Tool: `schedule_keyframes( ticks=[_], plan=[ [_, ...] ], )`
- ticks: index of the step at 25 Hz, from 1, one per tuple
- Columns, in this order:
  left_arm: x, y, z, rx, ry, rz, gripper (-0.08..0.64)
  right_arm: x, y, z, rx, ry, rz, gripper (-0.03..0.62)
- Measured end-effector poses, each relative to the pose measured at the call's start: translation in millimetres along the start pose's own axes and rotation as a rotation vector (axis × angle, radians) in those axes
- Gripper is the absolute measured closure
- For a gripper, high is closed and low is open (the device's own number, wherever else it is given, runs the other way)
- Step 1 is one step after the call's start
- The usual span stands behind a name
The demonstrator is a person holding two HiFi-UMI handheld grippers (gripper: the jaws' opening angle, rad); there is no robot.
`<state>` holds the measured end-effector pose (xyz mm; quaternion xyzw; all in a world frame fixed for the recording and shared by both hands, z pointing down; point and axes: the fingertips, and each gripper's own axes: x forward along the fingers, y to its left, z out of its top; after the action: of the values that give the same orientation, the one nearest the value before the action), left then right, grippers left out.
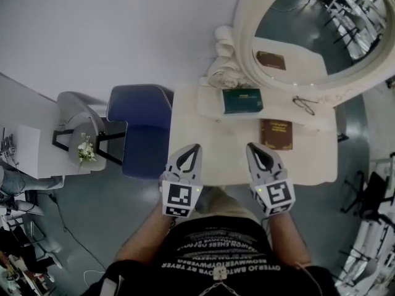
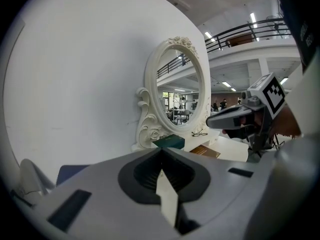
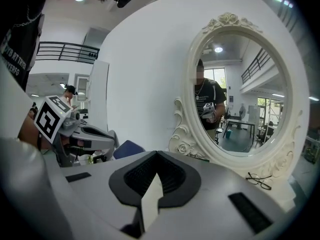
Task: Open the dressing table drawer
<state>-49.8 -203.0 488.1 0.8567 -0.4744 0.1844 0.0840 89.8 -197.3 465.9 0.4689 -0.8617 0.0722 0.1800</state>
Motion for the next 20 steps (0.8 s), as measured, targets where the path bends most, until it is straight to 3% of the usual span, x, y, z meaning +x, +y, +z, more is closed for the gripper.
schedule_keyframes(
  ticks=[10,20],
  plan=[
    [48,-5,-3,-0.027,0.022,-0.027,0.557,28,-34,3,0.016,0.01,0.029,0.591],
    [95,-19,-39,-0.059,0.153,-0.04,0.555,40,-64,-2,0.03,0.028,0.052,0.591]
  ],
)
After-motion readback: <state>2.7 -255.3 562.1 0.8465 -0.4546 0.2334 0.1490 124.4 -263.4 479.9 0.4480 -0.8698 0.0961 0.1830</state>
